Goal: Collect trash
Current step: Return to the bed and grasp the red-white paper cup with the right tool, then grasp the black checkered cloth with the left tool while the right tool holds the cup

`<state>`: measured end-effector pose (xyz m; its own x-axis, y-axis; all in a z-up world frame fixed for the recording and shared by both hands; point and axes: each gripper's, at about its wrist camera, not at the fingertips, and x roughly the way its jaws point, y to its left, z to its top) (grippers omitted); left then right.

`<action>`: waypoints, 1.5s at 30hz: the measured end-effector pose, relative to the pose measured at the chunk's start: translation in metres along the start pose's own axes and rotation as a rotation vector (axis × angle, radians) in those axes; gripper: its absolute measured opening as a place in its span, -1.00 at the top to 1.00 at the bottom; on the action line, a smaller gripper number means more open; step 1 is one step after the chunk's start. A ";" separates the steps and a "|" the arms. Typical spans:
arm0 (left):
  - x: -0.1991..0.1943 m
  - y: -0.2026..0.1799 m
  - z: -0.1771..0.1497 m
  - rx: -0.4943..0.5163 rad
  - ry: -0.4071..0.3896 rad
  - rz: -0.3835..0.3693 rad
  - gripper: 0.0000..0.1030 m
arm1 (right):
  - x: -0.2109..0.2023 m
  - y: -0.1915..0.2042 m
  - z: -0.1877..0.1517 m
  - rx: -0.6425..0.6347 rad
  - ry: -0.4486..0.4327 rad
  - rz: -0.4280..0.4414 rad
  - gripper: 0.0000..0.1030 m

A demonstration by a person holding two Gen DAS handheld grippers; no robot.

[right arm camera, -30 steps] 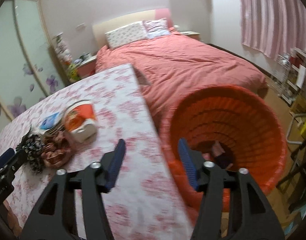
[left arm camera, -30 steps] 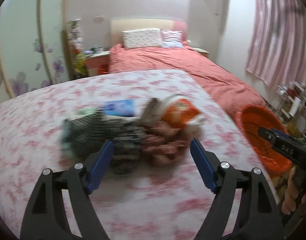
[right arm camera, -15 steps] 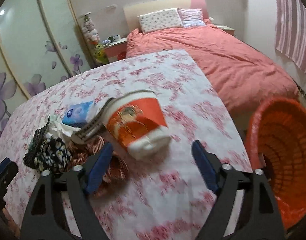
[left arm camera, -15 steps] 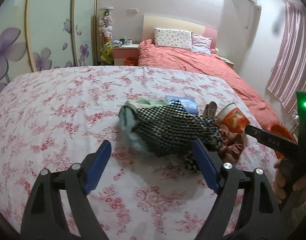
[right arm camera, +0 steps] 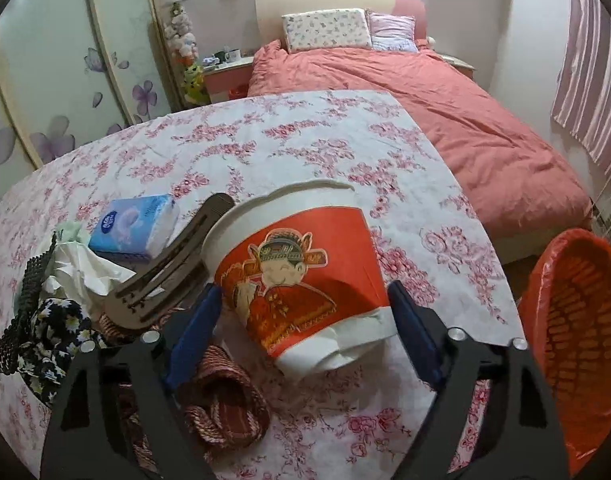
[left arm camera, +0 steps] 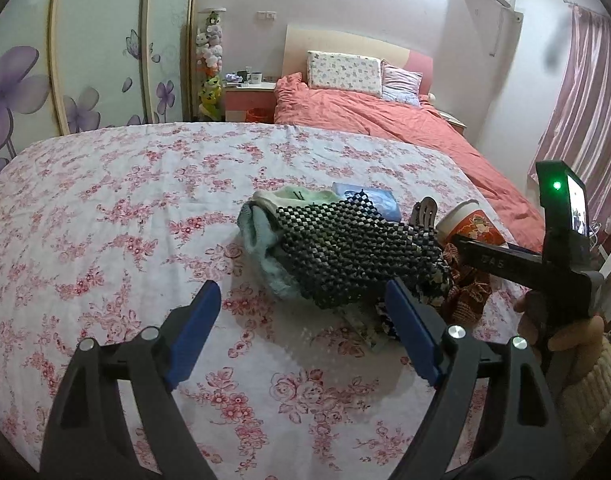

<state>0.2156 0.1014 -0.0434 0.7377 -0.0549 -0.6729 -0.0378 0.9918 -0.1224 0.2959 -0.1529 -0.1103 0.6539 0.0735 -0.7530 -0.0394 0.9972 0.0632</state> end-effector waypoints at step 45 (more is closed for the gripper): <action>0.029 -0.022 0.031 0.034 0.022 -0.082 0.80 | -0.059 -0.041 -0.036 0.087 -0.050 -0.010 -0.50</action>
<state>0.2583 0.0820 -0.0376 0.7225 -0.1378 -0.6775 0.0452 0.9873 -0.1526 0.2320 -0.1976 -0.0924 0.6910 0.0610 -0.7203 0.0313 0.9930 0.1141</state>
